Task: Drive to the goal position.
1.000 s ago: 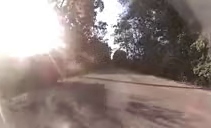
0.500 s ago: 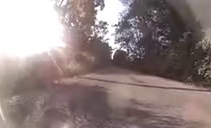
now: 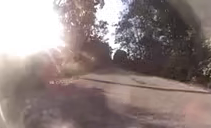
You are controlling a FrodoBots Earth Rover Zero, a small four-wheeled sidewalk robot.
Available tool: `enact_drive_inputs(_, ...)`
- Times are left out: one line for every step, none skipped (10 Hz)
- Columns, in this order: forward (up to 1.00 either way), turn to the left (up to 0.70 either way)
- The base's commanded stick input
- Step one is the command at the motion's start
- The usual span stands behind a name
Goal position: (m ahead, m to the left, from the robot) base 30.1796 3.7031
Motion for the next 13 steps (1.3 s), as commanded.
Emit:
enact_drive_inputs(0.7, -0.2)
enact_drive_inputs(0.7, 0.0)
enact_drive_inputs(0.7, 0.0)
enact_drive_inputs(0.7, 0.0)
enact_drive_inputs(0.7, 0.0)
enact_drive_inputs(0.7, 0.0)
enact_drive_inputs(0.7, 0.0)
enact_drive_inputs(0.7, 0.0)
enact_drive_inputs(0.7, 0.0)
enact_drive_inputs(0.7, 0.0)
enact_drive_inputs(0.7, 0.0)
enact_drive_inputs(0.7, 0.0)
enact_drive_inputs(0.7, 0.0)
